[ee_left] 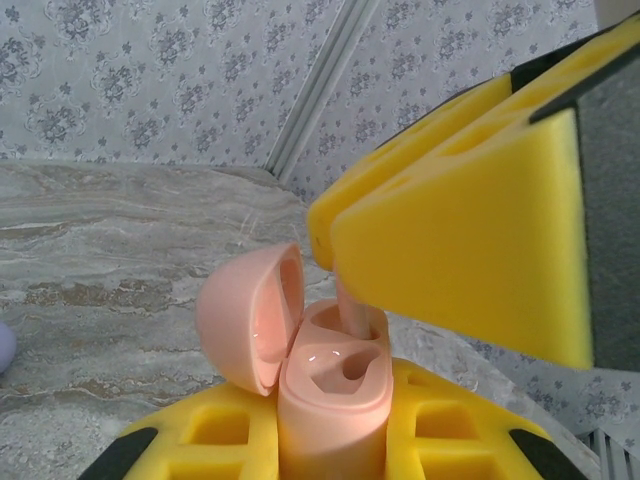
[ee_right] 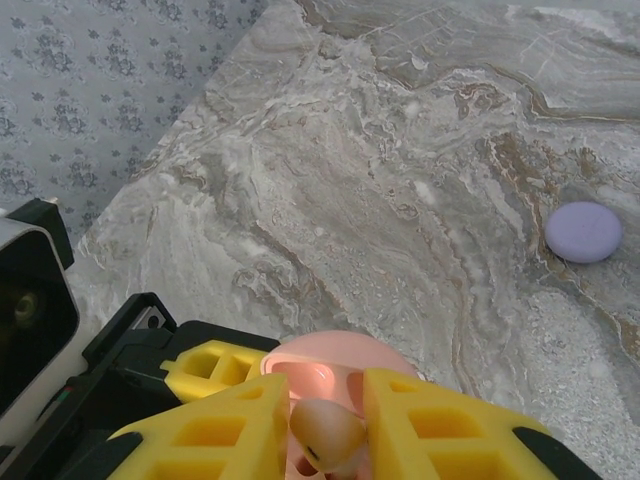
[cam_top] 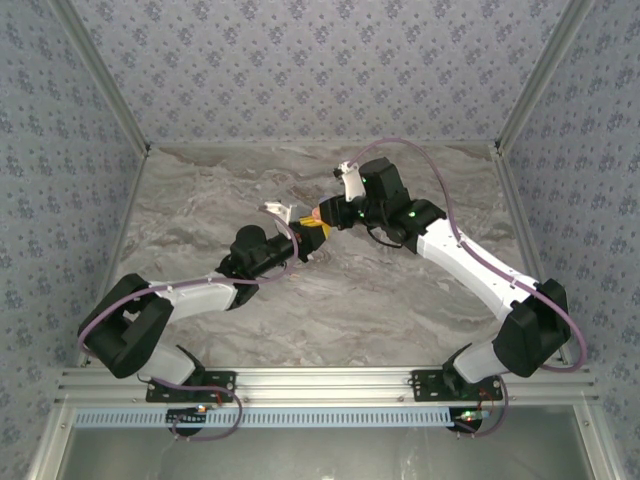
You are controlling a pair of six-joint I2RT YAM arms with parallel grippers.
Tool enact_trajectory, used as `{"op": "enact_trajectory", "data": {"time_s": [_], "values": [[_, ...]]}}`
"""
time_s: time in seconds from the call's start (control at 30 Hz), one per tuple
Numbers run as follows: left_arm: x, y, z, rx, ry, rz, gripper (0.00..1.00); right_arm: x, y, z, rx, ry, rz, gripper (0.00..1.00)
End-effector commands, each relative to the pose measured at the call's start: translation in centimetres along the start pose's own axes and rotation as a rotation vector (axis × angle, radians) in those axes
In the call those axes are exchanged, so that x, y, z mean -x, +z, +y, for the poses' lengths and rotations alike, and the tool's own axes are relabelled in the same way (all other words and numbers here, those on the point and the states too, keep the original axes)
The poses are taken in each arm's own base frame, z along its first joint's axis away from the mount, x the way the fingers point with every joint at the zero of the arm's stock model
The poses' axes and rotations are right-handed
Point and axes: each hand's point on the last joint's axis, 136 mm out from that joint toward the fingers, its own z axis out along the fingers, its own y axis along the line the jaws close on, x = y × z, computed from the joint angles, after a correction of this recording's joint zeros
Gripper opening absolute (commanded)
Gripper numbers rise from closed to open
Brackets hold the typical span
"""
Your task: Insert wireless bluetooth earbuds into charging case
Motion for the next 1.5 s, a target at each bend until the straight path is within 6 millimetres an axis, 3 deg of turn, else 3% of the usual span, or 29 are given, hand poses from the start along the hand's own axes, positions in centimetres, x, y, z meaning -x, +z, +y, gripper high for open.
{"op": "enact_trajectory", "data": {"time_s": [0.0, 1.13, 1.33, 1.47], "values": [[2.3, 0.2, -1.4, -0.039, 0.036, -0.062, 0.15, 0.0, -0.8, 0.3, -0.010, -0.026, -0.005, 0.27], [1.6, 0.2, -2.1, -0.003, 0.156, -0.007, 0.15, -0.3, -1.3, -0.8, -0.099, -0.037, 0.029, 0.36], [1.1, 0.1, -1.2, 0.051, 0.151, 0.013, 0.15, 0.2, -2.1, 0.2, -0.075, -0.055, 0.005, 0.42], [0.4, -0.4, 0.0, 0.111, 0.152, 0.043, 0.15, 0.6, -2.8, -0.5, -0.124, -0.052, -0.030, 0.46]]}}
